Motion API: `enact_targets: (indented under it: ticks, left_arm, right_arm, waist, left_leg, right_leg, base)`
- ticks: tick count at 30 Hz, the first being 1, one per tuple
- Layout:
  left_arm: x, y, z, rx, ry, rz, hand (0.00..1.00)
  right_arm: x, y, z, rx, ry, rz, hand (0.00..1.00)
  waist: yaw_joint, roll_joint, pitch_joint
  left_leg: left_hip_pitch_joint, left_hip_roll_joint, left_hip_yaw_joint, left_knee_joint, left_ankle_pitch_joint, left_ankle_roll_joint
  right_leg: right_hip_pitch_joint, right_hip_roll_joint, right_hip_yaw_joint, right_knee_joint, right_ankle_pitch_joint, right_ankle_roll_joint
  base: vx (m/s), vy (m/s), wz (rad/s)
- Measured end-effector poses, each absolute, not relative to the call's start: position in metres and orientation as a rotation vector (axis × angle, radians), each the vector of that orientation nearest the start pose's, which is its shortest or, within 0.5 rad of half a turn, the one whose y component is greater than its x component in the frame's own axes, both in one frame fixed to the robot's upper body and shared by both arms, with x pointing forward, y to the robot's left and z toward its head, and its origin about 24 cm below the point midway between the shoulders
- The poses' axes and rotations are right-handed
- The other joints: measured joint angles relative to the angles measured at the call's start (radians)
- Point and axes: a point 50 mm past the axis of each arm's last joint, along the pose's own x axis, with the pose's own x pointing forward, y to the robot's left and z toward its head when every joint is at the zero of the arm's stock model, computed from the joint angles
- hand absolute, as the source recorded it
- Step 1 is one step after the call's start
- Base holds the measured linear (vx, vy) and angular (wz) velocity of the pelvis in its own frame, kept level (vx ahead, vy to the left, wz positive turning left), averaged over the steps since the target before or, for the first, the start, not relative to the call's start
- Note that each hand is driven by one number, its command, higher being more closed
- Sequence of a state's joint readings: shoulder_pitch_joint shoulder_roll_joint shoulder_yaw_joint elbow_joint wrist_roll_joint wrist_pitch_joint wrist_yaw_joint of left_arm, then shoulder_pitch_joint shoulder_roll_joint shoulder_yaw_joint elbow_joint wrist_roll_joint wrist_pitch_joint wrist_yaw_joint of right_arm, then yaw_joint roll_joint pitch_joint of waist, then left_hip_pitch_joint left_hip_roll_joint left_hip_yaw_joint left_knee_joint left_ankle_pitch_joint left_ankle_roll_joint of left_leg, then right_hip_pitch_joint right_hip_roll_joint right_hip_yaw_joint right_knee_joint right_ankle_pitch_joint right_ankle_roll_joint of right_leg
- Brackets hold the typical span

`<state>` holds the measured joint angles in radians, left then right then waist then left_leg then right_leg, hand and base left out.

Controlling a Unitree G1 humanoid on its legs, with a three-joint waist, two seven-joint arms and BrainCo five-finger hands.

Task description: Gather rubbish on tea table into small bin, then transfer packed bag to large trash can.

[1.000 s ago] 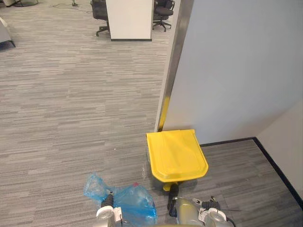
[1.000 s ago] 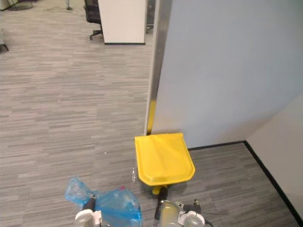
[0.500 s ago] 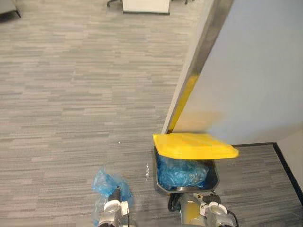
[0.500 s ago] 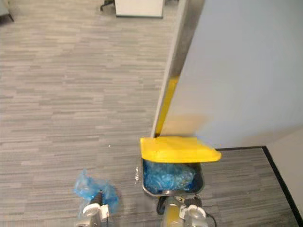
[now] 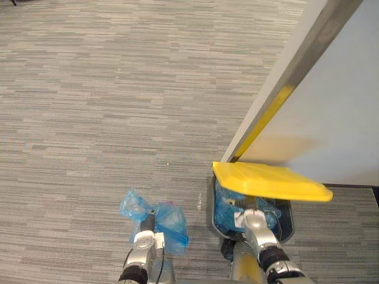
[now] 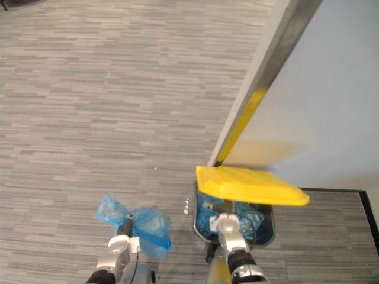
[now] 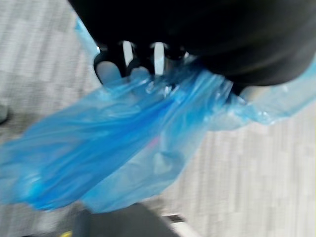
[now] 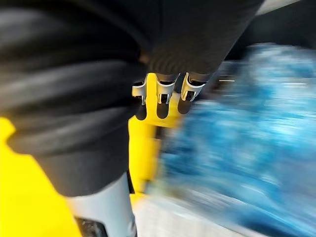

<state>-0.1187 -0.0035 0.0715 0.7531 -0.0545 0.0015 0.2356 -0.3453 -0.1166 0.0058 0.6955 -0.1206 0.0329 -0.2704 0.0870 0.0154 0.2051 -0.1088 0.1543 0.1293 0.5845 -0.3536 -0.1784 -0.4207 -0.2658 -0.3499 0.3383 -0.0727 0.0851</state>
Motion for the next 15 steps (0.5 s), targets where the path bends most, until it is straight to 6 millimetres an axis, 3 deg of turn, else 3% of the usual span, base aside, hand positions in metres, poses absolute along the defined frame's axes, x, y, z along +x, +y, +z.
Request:
enact_targets:
  ticks: [4,5,6,7,8,11,15]
  left_arm:
    - [0.235,0.163,-0.081,-0.009,0.578,0.259,1.00]
    - [0.237,0.163,-0.080,-0.006,0.567,0.256,1.00]
    - [0.248,0.160,-0.070,0.007,0.522,0.232,1.00]
    - [0.253,0.158,-0.065,0.008,0.491,0.218,1.00]
    - [0.257,0.160,-0.059,0.014,0.464,0.215,1.00]
    - [0.263,0.166,-0.050,0.027,0.420,0.213,1.00]
    - [0.267,0.158,-0.038,0.017,0.362,0.179,1.00]
  right_arm:
    - [0.329,-0.199,0.021,-0.419,0.224,-0.249,0.00]
    - [0.334,-0.198,0.029,-0.419,0.202,-0.254,0.00]
    - [0.343,-0.204,0.043,-0.440,0.172,-0.276,0.00]
    - [0.348,-0.210,0.053,-0.474,0.149,-0.293,0.00]
    - [0.351,-0.208,0.058,-0.478,0.134,-0.290,0.00]
    - [0.363,-0.202,0.079,-0.472,0.076,-0.285,0.00]
    - [0.374,-0.204,0.104,-0.481,0.018,-0.302,0.00]
  waist:
    - [0.009,0.014,0.011]
    - [0.013,-0.006,0.027]
    - [0.009,-0.001,0.042]
    - [0.003,-0.002,0.058]
    - [0.013,-0.020,0.077]
    - [0.018,-0.027,0.101]
    - [0.012,-0.015,0.124]
  left_leg:
    - [-0.056,-0.011,-0.001,0.130,0.014,0.001]
    - [-0.111,-0.012,-0.008,0.212,0.010,0.014]
    - [-0.151,-0.002,0.007,0.130,-0.024,0.067]
    - [-0.138,-0.007,0.016,0.069,-0.033,0.066]
    - [-0.136,-0.015,0.026,0.060,-0.036,0.068]
    - [-0.177,-0.012,0.025,0.069,-0.036,0.068]
    - [-0.187,0.007,0.027,0.078,-0.041,0.076]
  right_leg:
    - [0.003,-0.006,0.022,-0.034,0.034,-0.020]
    - [0.001,-0.029,0.034,-0.044,0.047,-0.010]
    - [-0.004,-0.039,0.037,-0.045,0.066,0.014]
    - [-0.020,-0.031,0.049,-0.025,0.068,0.014]
    - [-0.038,-0.035,0.070,-0.015,0.073,0.006]
    - [-0.032,0.006,0.114,-0.053,0.083,0.003]
    - [-0.038,0.030,0.120,-0.058,0.105,-0.001]
  base:
    - [-0.03,0.031,-0.15]
    - [-0.14,0.105,-0.04]
    - [-0.18,0.098,0.04]
    - [-0.17,0.073,-0.01]
    - [-0.15,0.060,-0.04]
    - [-0.09,0.013,-0.01]
    - [-0.11,-0.058,-0.08]
